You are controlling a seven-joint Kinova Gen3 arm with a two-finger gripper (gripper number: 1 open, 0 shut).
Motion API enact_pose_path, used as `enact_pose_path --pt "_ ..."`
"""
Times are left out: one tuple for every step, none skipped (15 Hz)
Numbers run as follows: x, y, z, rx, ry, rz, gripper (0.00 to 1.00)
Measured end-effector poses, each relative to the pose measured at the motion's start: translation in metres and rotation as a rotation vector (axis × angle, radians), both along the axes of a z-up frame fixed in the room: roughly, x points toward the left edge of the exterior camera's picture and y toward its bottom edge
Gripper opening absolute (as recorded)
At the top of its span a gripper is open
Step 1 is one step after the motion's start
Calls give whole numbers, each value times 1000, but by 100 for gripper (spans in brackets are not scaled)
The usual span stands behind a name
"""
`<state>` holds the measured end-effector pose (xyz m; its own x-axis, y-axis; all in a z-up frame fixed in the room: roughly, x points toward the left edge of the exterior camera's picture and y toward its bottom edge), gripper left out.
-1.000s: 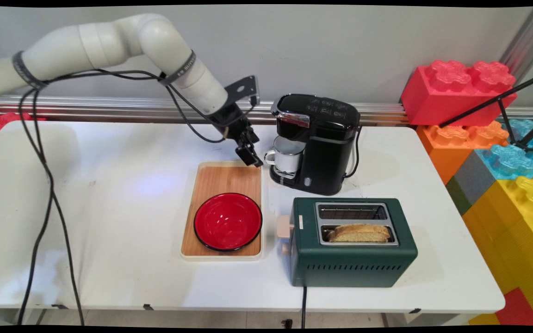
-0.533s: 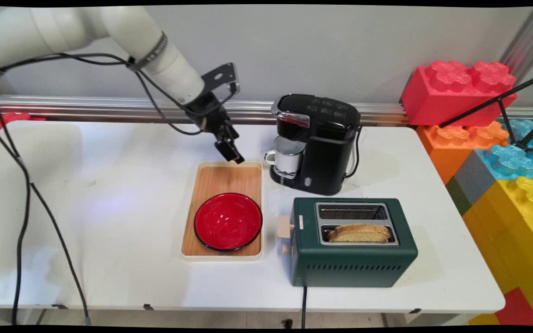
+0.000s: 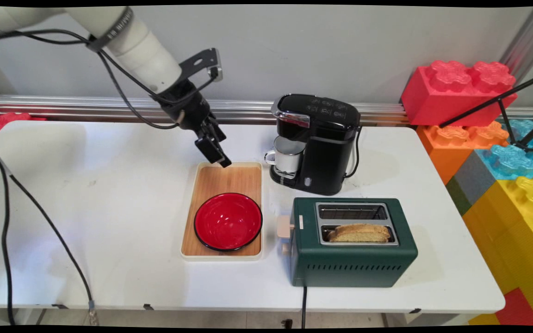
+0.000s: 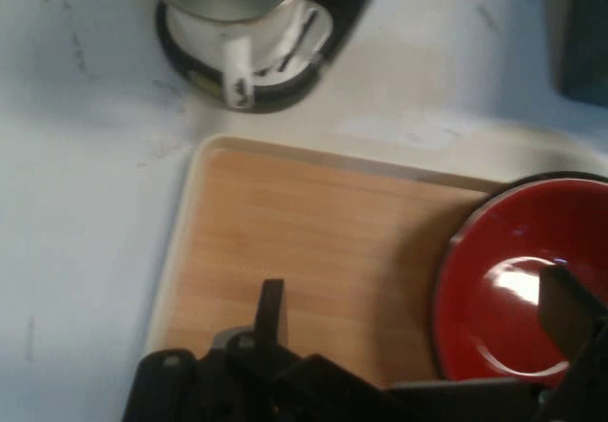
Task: Press the toaster switch
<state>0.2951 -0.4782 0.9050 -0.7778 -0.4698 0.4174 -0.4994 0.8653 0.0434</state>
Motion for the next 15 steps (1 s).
enact_pose_path --pt "-2 6 5 6 3 0 100" --pt "-4 14 13 14 8 0 100" --pt "-8 24 21 23 13 -1 100" --pt "-12 34 29 33 20 -3 100" --pt "-15 42 36 40 27 -5 100" --pt "-20 51 43 49 35 -12 100" --pt "-24 60 50 56 42 -21 100" --pt "-28 67 55 60 47 -28 100" --pt "-33 75 61 65 55 -40 100" --pt "-38 81 65 68 60 -52 100" --pt "-42 86 68 68 65 -61 100" --pt "-45 88 70 67 66 -68 100" --pt "-48 92 73 64 69 -78 100" --pt "-53 96 75 62 70 -90 100" --pt "-56 100 77 60 71 -102 100"
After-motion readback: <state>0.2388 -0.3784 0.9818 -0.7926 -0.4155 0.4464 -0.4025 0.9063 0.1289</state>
